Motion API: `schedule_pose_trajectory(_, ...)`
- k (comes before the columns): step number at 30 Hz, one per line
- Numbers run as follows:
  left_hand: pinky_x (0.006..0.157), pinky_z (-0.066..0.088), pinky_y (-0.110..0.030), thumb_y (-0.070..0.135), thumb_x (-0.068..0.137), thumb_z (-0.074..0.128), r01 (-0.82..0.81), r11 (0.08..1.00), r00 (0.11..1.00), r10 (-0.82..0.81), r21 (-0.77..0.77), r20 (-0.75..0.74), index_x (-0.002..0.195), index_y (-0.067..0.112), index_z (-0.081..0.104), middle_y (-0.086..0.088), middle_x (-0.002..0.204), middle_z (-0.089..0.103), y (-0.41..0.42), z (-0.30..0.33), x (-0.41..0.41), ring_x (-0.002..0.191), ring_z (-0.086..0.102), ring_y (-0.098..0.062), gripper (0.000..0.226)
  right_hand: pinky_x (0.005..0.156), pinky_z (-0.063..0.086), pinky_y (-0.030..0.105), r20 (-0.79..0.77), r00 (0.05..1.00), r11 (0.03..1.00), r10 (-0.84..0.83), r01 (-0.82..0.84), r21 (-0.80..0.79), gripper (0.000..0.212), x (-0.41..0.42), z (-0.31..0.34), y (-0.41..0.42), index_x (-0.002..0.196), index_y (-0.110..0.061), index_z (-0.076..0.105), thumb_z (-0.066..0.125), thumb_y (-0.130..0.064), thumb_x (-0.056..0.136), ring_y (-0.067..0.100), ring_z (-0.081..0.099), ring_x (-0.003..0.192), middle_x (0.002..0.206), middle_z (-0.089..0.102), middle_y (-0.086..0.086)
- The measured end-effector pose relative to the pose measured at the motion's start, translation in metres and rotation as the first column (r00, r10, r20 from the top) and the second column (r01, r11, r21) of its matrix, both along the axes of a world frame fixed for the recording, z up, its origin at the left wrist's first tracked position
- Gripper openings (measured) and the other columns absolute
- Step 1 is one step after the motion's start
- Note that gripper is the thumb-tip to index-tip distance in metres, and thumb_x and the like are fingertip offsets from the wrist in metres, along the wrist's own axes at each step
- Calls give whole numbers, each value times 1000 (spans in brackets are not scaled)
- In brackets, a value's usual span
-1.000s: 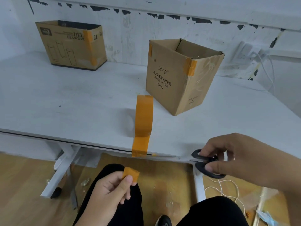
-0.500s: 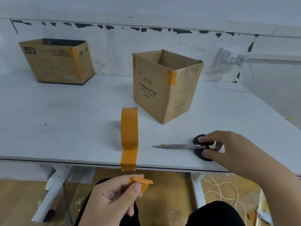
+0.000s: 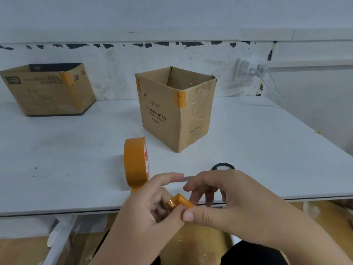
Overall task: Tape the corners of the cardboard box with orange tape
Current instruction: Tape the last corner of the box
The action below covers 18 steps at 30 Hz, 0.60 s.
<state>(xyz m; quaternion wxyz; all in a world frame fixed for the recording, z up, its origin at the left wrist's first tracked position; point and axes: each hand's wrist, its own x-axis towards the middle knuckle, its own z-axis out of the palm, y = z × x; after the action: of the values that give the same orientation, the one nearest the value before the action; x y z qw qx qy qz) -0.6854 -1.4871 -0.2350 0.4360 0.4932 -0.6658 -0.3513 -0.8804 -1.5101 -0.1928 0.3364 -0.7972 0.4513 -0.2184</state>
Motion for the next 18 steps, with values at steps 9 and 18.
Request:
schedule_pose_trajectory(9, 54, 46, -19, 58, 60, 64, 92, 996, 978, -87, -20, 188, 110, 55, 53, 8, 61, 56, -13, 19, -1, 52, 51, -7, 51, 63, 40, 9, 115, 991, 998, 62, -65, 26, 10, -7, 7, 1, 91, -40, 68, 67, -43, 82, -4, 56, 68, 77, 65, -22)
schedule_pose_trajectory(18, 55, 44, -16, 65, 59, 62, 170, 985, 952, -167, 12, 258, 106, 59, 51, 10, 66, 59, -21, 37, -5, 54, 54, -6, 49, 67, 46, 27, 191, 977, 991, 94, -111, 79, 11, -17, 2, -4, 93, -38, 67, 67, -43, 83, -3, 52, 67, 72, 62, -20)
